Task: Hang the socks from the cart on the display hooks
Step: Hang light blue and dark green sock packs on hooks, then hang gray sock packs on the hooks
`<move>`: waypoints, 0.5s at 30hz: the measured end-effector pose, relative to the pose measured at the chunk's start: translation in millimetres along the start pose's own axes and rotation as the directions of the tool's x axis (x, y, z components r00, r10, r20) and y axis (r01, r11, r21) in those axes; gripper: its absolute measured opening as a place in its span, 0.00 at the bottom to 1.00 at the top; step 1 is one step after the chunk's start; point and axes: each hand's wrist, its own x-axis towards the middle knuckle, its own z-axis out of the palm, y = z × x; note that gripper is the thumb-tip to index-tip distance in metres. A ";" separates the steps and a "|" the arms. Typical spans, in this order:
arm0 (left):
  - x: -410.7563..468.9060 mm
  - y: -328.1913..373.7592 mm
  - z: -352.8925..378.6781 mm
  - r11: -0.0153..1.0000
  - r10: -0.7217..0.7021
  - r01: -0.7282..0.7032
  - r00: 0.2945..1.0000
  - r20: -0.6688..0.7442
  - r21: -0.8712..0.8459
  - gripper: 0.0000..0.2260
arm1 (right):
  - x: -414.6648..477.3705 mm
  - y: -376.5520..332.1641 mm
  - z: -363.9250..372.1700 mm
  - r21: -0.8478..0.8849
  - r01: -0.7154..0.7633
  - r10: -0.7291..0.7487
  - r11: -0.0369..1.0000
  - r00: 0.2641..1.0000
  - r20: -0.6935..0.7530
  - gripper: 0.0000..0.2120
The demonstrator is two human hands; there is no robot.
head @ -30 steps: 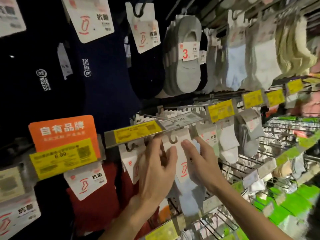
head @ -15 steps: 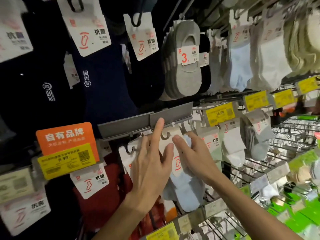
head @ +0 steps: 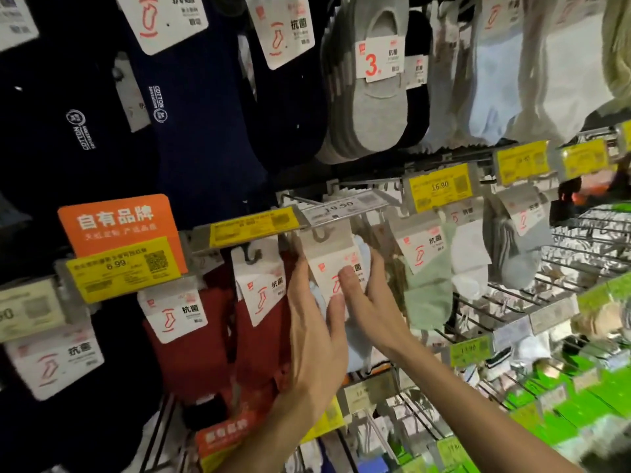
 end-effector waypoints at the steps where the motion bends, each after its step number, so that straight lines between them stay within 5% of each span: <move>1: 2.7 -0.2 0.9 1.000 -0.026 0.027 0.999 0.019 -0.008 0.29 | 1.8 0.2 0.9 0.004 -0.002 0.002 1.000 1.000 -0.004 0.28; 15: 2.4 -9.9 -21.2 0.992 -0.065 0.041 0.977 0.203 0.120 0.29 | -13.3 -1.2 4.4 -0.044 -0.001 0.004 0.999 0.998 0.056 0.31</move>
